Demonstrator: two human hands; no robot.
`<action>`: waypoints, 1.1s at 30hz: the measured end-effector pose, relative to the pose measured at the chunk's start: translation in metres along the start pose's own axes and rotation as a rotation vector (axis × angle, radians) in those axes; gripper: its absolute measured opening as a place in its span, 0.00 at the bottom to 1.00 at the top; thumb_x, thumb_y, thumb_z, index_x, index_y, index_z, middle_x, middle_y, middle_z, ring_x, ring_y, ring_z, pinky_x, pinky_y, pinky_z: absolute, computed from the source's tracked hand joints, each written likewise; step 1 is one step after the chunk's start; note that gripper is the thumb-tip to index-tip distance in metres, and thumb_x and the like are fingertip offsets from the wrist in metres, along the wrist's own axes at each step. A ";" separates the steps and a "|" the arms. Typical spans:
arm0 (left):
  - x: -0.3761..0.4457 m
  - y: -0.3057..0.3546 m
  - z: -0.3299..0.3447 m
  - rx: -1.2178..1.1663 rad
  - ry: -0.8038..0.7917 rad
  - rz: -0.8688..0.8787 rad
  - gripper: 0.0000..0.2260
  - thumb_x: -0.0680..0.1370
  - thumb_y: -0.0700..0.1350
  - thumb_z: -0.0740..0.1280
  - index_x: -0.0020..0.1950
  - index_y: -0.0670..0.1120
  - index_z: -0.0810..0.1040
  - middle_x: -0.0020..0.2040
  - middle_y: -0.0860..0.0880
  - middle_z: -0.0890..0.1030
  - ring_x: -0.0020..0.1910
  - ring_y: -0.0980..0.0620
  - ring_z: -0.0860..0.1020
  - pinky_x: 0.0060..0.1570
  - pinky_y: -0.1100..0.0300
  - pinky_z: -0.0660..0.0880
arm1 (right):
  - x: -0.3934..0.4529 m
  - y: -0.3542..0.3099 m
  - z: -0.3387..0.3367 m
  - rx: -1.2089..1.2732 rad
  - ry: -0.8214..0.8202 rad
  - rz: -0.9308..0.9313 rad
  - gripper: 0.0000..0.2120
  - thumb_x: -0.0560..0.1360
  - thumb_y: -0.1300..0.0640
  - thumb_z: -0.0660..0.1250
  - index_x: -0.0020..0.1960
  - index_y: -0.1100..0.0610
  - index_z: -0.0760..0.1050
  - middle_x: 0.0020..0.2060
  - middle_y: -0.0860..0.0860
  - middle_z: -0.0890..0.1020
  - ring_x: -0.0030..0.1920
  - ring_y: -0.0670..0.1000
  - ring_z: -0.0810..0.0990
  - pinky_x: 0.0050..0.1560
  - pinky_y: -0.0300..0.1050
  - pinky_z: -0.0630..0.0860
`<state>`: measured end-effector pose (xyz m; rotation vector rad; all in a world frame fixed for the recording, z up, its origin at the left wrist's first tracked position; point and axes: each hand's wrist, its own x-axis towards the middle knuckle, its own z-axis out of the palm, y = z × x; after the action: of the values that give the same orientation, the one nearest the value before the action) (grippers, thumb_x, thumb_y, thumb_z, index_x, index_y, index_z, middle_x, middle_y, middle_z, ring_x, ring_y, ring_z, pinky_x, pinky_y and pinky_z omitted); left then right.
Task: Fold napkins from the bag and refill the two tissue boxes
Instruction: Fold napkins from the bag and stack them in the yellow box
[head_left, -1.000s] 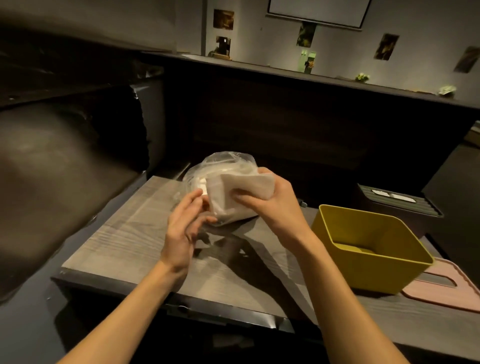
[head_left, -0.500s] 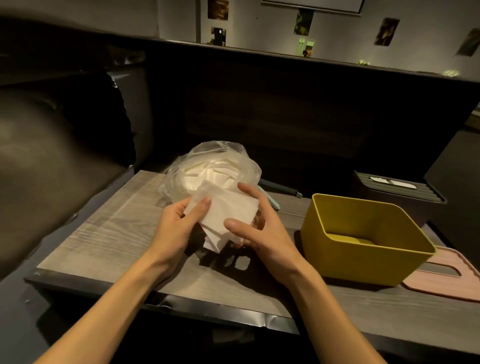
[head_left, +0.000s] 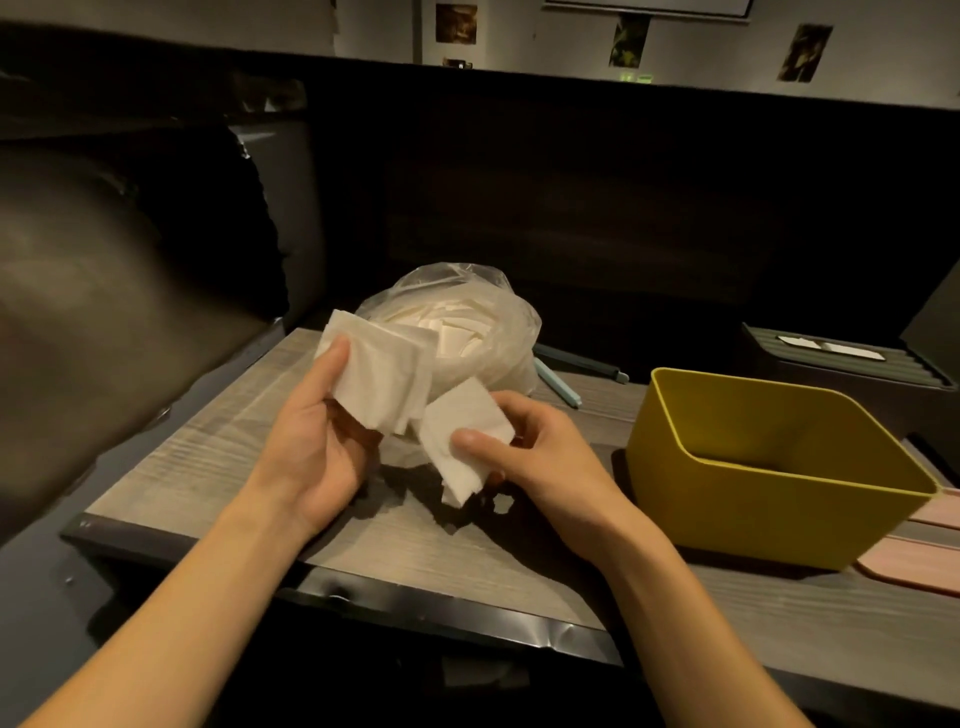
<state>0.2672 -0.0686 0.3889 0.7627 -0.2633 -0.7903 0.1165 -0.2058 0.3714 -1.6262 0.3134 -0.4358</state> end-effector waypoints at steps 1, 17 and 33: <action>0.000 0.001 -0.001 -0.024 -0.016 -0.006 0.16 0.84 0.52 0.62 0.65 0.43 0.80 0.57 0.45 0.87 0.53 0.51 0.86 0.47 0.59 0.83 | 0.001 0.001 -0.001 0.015 0.047 -0.014 0.15 0.80 0.55 0.72 0.65 0.48 0.79 0.57 0.47 0.86 0.56 0.49 0.85 0.55 0.47 0.83; -0.001 -0.015 -0.001 0.342 -0.057 0.031 0.17 0.73 0.45 0.73 0.61 0.42 0.81 0.54 0.41 0.86 0.51 0.45 0.85 0.49 0.51 0.85 | -0.007 -0.012 -0.003 0.160 0.477 -0.493 0.08 0.81 0.55 0.67 0.56 0.57 0.82 0.50 0.53 0.85 0.51 0.53 0.84 0.45 0.45 0.82; -0.004 -0.008 0.006 0.190 -0.176 -0.183 0.19 0.84 0.51 0.58 0.69 0.44 0.78 0.63 0.40 0.83 0.63 0.42 0.82 0.66 0.43 0.75 | 0.035 -0.019 0.058 -0.743 0.513 -0.317 0.14 0.78 0.40 0.65 0.62 0.39 0.71 0.52 0.36 0.70 0.54 0.40 0.71 0.62 0.42 0.67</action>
<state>0.2574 -0.0724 0.3879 0.9057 -0.4360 -1.0180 0.1729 -0.1685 0.3899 -2.2860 0.6592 -1.0777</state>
